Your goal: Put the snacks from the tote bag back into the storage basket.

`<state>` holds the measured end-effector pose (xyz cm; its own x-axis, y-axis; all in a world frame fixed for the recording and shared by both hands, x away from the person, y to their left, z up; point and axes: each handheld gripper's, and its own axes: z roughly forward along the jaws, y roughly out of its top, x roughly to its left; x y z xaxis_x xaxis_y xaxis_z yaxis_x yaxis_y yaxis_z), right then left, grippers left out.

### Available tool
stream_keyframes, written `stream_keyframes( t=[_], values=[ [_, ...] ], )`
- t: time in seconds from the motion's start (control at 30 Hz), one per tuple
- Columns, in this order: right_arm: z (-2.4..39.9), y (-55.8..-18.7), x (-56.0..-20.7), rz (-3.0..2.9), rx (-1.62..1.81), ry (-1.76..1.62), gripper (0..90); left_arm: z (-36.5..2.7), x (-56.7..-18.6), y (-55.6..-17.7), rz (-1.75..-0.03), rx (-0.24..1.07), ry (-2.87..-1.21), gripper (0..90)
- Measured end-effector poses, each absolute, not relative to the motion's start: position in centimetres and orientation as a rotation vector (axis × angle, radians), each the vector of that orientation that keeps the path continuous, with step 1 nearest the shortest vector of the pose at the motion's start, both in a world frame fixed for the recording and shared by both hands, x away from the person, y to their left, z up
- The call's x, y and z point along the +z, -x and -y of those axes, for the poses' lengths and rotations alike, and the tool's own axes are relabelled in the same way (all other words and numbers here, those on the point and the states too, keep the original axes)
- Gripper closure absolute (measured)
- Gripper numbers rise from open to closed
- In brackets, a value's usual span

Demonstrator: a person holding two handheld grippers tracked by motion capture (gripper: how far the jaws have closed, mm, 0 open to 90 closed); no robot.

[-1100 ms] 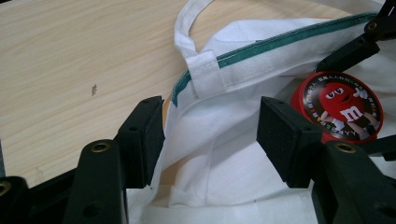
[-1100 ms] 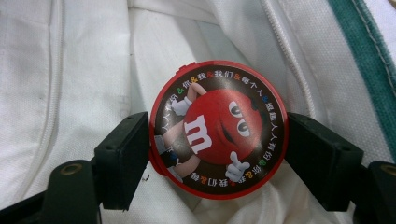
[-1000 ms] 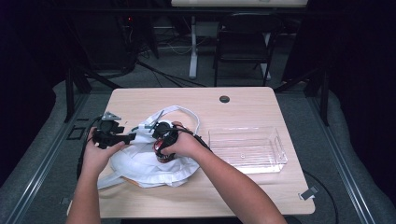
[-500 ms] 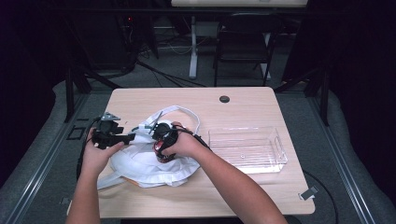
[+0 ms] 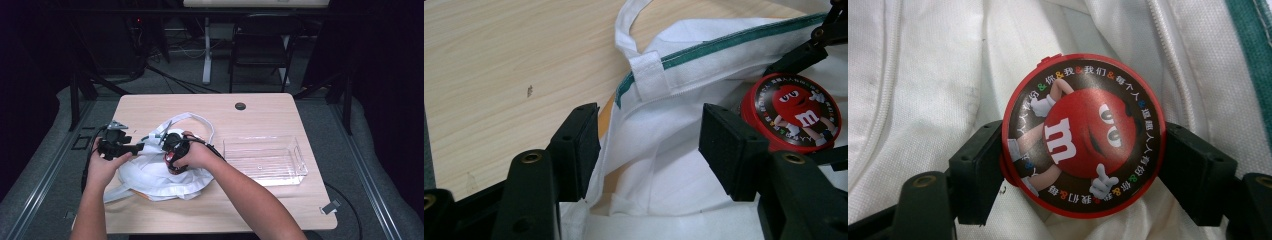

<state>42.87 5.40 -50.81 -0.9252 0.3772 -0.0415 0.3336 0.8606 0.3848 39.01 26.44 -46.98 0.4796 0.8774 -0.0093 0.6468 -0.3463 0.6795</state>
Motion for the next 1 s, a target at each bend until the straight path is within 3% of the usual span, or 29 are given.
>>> stream_keyframes(
  t=[1.0],
  values=[
    [-5.68,-42.60,-50.33,-2.904,0.573,-0.637,25.0,-26.62,-47.11,-39.10,-1.274,0.464,-2.106,41.7]
  ],
)
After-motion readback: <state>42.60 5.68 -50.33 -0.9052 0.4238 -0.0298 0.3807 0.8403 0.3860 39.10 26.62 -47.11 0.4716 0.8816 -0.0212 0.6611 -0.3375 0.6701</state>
